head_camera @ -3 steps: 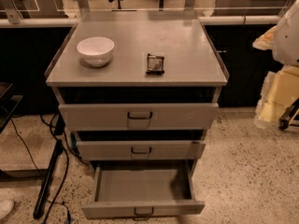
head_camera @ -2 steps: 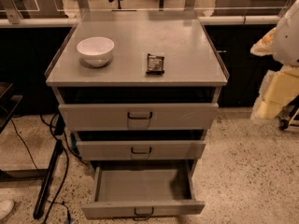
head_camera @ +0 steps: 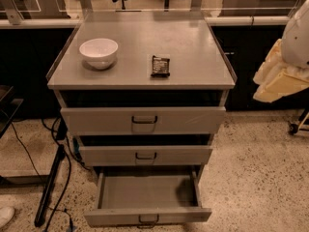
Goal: Close bottom drawer
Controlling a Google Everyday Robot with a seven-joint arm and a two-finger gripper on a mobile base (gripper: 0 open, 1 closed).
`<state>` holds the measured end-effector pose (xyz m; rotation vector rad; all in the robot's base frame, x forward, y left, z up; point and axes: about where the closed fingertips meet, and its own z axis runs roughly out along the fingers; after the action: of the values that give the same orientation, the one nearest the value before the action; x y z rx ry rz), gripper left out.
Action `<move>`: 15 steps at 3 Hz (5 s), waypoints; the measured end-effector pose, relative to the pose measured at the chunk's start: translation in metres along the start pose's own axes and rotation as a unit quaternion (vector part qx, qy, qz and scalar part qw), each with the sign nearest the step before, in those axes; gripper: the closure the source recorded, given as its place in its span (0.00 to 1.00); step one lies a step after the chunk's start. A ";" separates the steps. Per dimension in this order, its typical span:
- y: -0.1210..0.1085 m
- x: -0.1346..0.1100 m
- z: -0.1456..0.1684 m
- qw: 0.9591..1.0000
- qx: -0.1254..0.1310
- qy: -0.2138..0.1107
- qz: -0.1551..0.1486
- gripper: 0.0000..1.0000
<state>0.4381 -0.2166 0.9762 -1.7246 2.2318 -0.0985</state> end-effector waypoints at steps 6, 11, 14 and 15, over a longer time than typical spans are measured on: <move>0.057 0.015 0.080 0.998 0.011 0.014 0.062 1.00; 0.172 0.037 0.257 0.989 -0.095 0.027 0.111 1.00; 0.178 0.066 0.386 0.977 -0.102 0.060 0.177 1.00; 0.179 0.067 0.389 0.976 -0.104 0.061 0.179 1.00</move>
Offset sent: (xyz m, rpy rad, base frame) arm 0.0000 0.0000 0.0000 0.0000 0.0000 0.0000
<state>0.3695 -0.1781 0.5496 -1.4105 2.6889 0.1204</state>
